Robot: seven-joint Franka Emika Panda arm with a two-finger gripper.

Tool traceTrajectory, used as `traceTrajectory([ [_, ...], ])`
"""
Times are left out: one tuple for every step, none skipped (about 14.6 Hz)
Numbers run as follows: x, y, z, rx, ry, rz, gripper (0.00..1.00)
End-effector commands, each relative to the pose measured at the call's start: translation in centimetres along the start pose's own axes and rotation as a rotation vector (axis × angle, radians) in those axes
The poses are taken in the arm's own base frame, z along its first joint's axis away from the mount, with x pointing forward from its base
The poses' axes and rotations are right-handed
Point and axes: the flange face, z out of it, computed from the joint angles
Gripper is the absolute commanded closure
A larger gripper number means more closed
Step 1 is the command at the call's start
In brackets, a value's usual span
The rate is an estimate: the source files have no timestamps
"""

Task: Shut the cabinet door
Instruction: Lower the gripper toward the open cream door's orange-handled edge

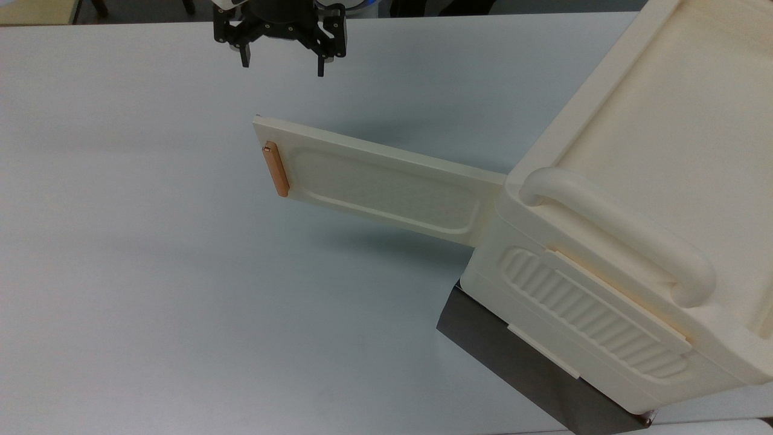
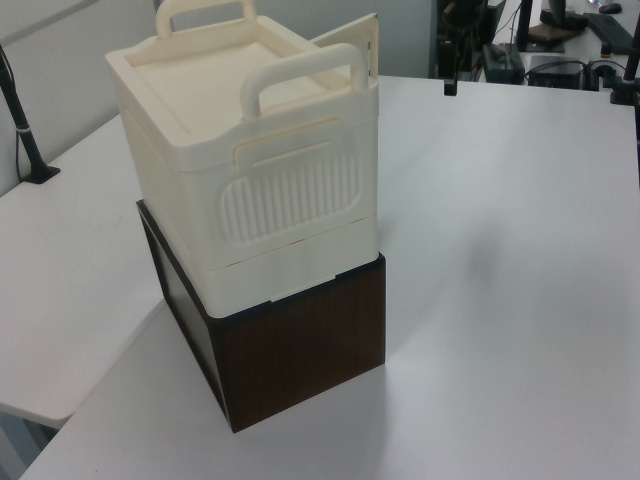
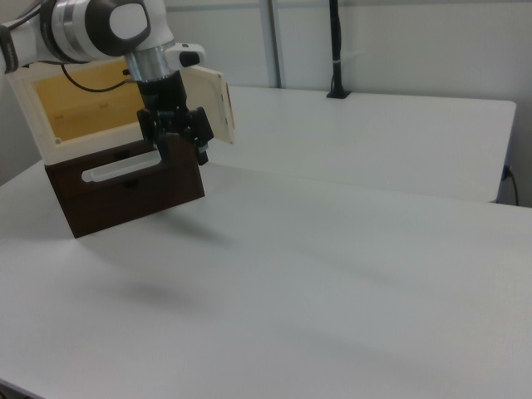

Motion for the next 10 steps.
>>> traceTrajectory([
  [-0.2,1.08,-0.32,0.017,0.022,0.026,0.0],
  [-0.21,1.09,-0.3,0.017,0.02,0.026,0.0],
  [-0.21,1.18,-0.29,0.017,0.02,0.027,0.0],
  [-0.25,1.11,-0.39,0.017,0.022,0.026,0.0],
  [-0.2,1.18,-0.31,0.017,0.022,0.026,0.0],
  [-0.2,1.18,-0.31,0.017,0.022,0.026,0.0],
  [-0.2,1.18,-0.31,0.017,0.022,0.026,0.0],
  [-0.2,1.18,-0.31,0.017,0.022,0.026,0.01],
  [-0.2,1.11,-0.32,0.016,0.022,0.023,0.17],
  [-0.19,1.07,-0.19,0.017,0.02,0.021,0.47],
])
